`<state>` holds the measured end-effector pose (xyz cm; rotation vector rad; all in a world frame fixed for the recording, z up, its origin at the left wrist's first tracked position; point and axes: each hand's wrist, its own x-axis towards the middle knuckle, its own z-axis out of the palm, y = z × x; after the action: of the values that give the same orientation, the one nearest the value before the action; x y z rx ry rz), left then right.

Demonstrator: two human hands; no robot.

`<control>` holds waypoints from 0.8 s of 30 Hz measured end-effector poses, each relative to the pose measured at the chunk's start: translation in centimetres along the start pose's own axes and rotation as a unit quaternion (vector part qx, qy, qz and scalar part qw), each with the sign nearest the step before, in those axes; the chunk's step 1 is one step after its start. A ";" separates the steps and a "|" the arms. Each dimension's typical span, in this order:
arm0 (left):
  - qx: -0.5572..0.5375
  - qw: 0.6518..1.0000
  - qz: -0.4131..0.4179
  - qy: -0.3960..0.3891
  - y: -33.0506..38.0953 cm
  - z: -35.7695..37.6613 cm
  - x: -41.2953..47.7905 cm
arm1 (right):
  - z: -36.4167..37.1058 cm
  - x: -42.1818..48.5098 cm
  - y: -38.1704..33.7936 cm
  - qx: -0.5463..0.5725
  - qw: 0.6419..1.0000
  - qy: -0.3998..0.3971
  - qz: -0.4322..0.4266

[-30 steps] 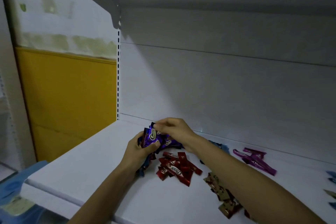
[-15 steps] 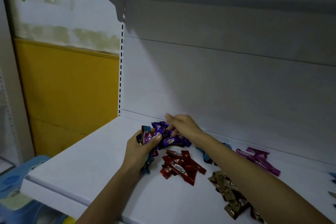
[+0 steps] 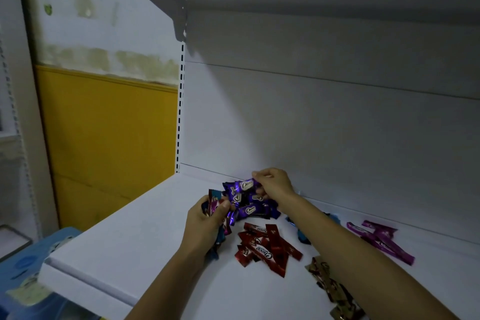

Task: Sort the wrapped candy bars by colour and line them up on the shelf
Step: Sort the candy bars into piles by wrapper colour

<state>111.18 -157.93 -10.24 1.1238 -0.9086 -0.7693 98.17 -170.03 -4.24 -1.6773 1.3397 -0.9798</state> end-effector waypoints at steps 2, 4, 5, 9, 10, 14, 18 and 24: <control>0.004 1.000 -0.001 -0.007 0.1 0.1 0.0 | 0.1 -0.2 0.4 -0.134 0.988 0.045 -0.069; -0.001 1.000 0.009 -0.019 0.3 0.2 0.0 | 0.6 -1.1 0.2 -0.130 0.980 0.021 -0.149; -0.004 0.999 0.016 -0.027 0.3 0.2 0.0 | 0.9 -1.7 -0.2 -0.088 0.983 -0.028 -0.159; 0.022 0.998 0.022 -0.050 0.4 0.2 -0.1 | 2.0 -3.9 -1.4 -0.015 0.966 -0.210 -0.147; 0.027 0.998 0.016 -0.048 0.4 0.2 -0.2 | 2.2 -4.0 -1.6 -0.009 0.967 -0.209 -0.145; 0.048 0.998 -0.002 -0.030 0.5 0.2 -0.3 | 1.6 -3.2 -1.7 0.104 0.989 -0.081 -0.070; 0.054 0.998 -0.011 -0.034 0.8 0.1 -0.6 | -3.0 -1.9 0.4 0.078 0.996 0.033 -0.028; -0.011 0.999 -0.029 -0.037 1.3 0.5 -1.0 | -11.5 -1.3 6.4 -0.159 0.983 0.090 -0.031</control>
<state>110.43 -156.93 -9.12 1.1120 -0.9298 -0.8705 84.98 -170.86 -5.38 -1.9131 1.6422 -1.0134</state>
